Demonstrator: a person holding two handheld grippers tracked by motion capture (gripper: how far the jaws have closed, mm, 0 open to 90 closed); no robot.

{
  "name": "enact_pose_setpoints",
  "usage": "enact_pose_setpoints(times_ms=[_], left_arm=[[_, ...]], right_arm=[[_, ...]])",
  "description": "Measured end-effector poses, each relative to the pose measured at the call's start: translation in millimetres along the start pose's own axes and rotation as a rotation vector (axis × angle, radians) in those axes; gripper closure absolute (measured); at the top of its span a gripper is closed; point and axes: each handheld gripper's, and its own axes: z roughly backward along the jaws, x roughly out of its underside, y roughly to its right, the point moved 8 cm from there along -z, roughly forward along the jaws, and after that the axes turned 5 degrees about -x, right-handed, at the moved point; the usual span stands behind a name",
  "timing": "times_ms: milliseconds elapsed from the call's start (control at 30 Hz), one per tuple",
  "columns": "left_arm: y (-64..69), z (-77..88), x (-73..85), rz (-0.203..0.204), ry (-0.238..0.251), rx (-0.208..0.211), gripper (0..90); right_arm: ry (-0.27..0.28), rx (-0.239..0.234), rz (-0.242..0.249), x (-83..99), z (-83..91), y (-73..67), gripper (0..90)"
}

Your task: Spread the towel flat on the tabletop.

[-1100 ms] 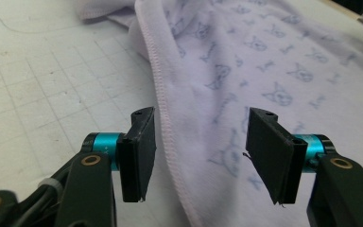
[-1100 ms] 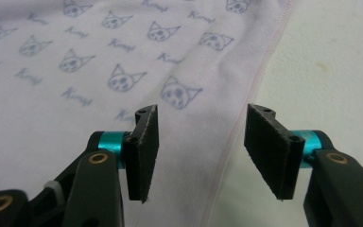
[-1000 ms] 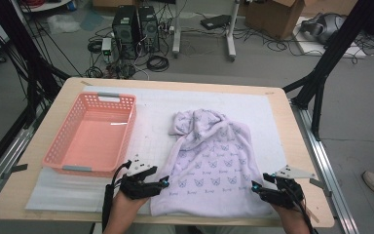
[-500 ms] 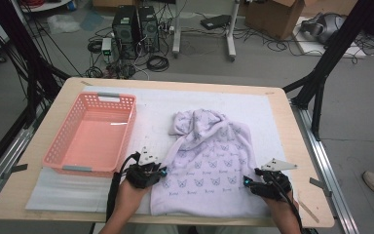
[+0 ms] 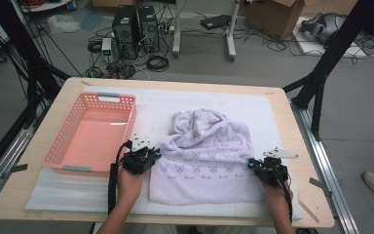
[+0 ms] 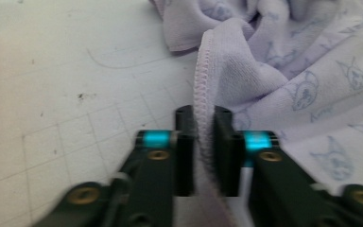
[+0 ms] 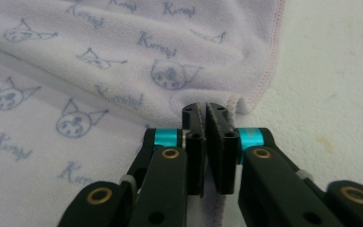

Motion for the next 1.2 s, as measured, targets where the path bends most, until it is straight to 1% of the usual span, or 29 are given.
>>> enact_pose_setpoints(times_ms=[67,100,167,267,367,433,533,567,633,667,767,800,833,867,900,933,967,1033,1067,1100,1133,1200], left_arm=[[-0.3,7.2,3.2,0.003,0.005,0.012,58.1],[-0.3,11.0,5.2,0.009,0.004,0.024,54.5],[2.2,19.8,8.5,0.010,0.012,0.046,51.4],[9.4,33.8,15.2,-0.014,0.013,0.081,50.3],[16.4,44.6,24.6,-0.034,0.005,0.101,49.4],[20.4,48.9,32.9,-0.041,-0.007,0.109,49.0],[24.0,51.3,45.2,-0.051,-0.038,0.114,48.4],[25.2,51.4,48.7,-0.049,-0.050,0.118,47.9],[28.2,50.1,55.4,-0.057,-0.082,0.124,47.0],[29.5,49.8,56.9,-0.070,-0.075,0.120,46.3],[31.2,49.6,57.7,-0.086,-0.070,0.097,45.6],[30.8,50.0,58.3,-0.100,-0.068,0.082,47.6],[30.9,50.7,58.7,-0.114,-0.069,0.070,51.9],[31.0,51.6,58.6,-0.116,-0.073,0.065,56.6],[31.9,53.5,58.8,-0.111,-0.088,0.087,66.3],[34.5,54.6,59.4,-0.095,-0.095,0.106,84.2],[35.2,55.6,59.9,-0.112,-0.097,0.100,86.8],[35.6,58.3,60.7,-0.110,-0.108,0.108,87.2],[35.6,60.1,61.5,-0.098,-0.112,0.118,87.3],[35.1,62.5,62.9,-0.096,-0.117,0.126,87.3],[34.9,65.2,64.4,-0.097,-0.117,0.131,87.3],[35.9,71.5,67.5,-0.109,-0.117,0.144,87.3]], right_arm=[[0.008,-0.009,0.007,1.9,4.4,0.4,73.0],[0.010,-0.011,0.008,2.9,7.7,0.8,70.8],[0.018,-0.028,0.007,4.7,15.2,0.8,66.1],[0.007,-0.041,0.018,11.1,27.7,-1.8,61.6],[-0.018,-0.054,0.036,20.6,37.6,-6.2,57.9],[-0.037,-0.056,0.057,27.2,42.2,-9.4,57.2],[-0.087,-0.056,0.082,38.5,44.8,-14.6,55.1],[-0.076,-0.052,0.087,40.1,46.1,-16.1,54.9],[-0.072,-0.055,0.073,42.7,47.7,-18.1,55.2],[-0.069,-0.055,0.083,42.7,47.9,-17.6,56.4],[-0.070,-0.057,0.072,43.5,48.9,-17.6,62.2],[-0.064,-0.058,0.068,43.5,49.1,-16.8,66.5],[-0.063,-0.064,0.056,44.1,49.8,-16.7,73.2],[-0.061,-0.071,0.053,44.4,50.5,-16.2,79.4],[-0.062,-0.089,0.038,45.2,51.1,-16.8,83.2],[-0.060,-0.095,0.032,45.6,51.4,-17.2,84.2],[-0.062,-0.097,0.033,46.0,51.9,-17.9,84.6],[-0.067,-0.100,0.042,46.8,53.5,-19.3,85.1],[-0.073,-0.108,0.041,48.1,55.4,-20.7,85.2],[-0.076,-0.118,0.039,49.8,57.6,-22.3,85.3],[-0.083,-0.127,0.038,52.3,60.5,-24.1,85.3],[-0.089,-0.140,0.052,57.2,66.9,-28.0,85.4]])
